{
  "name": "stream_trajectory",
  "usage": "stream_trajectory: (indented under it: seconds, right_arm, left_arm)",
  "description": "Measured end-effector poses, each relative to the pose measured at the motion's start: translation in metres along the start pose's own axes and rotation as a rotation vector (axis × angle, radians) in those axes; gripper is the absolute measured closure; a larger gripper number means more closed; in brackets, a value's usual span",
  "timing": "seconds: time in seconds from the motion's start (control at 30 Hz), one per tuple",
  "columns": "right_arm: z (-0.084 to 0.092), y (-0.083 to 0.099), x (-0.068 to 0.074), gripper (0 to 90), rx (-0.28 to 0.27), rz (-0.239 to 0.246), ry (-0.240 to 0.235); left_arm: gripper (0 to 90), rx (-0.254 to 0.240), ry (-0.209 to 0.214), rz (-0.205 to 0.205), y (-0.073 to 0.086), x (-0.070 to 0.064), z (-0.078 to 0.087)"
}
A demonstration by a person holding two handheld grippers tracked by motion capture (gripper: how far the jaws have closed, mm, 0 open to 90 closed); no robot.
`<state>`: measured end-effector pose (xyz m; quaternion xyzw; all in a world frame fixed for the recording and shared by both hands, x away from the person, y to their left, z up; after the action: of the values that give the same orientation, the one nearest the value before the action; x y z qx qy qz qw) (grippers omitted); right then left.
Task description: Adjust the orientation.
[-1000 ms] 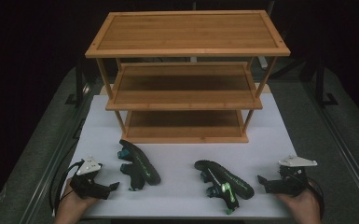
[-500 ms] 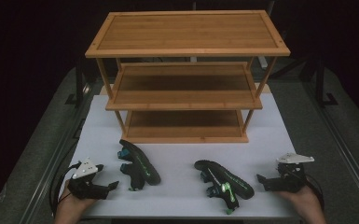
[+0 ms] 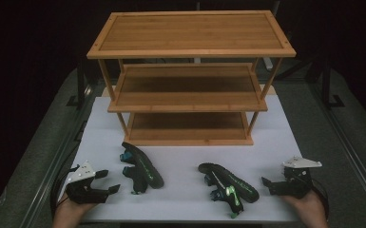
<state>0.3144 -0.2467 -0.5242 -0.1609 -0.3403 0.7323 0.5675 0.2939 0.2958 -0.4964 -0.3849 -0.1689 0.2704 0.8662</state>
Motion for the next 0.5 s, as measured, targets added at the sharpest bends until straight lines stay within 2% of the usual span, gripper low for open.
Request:
stream_trajectory:
  seconds: [0.17,0.27,0.3,0.33,0.43,0.47,0.5]
  right_arm:
    - [0.000,0.000,0.000,0.0,0.001,0.000,0.001]
    - [0.000,0.000,0.000,0.0,0.000,0.000,0.001]
    - [0.000,0.000,0.000,0.0,0.000,0.000,0.001]
    - [0.000,0.000,0.000,0.0,0.000,0.000,0.001]
    - [0.000,0.000,0.000,0.0,0.004,-0.001,0.001]
    - [0.000,0.000,0.000,0.0,0.003,-0.001,0.001]
    - [0.000,0.000,0.000,0.0,0.003,0.000,0.001]
  left_arm:
    - [39.1,-0.036,0.015,-0.011,-0.014,-0.004,0.005]
    - [41.8,-0.042,0.026,-0.008,-0.016,-0.005,0.006]
    - [48.0,-0.048,0.029,-0.004,-0.017,-0.005,0.006]
    - [48.0,-0.048,0.027,-0.008,-0.018,-0.005,0.007]
    - [58.3,-0.057,0.039,-0.024,-0.022,-0.007,0.009]
    - [66.3,-0.061,0.049,-0.027,-0.024,-0.009,0.010]
    - [66.3,-0.062,0.058,-0.030,-0.025,-0.010,0.010]
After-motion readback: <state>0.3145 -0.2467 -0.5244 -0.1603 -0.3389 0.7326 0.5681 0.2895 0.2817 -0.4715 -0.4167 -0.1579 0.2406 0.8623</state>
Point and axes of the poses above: each handheld gripper's, and its own axes: z roughly backward along the jaws, y roughly out of its underside, x roughly to its left, the point moved 9 cm from there along -z, roughly forward along the jaws, and after that the axes turned 11 degrees about -z, right-handed, at the moved point
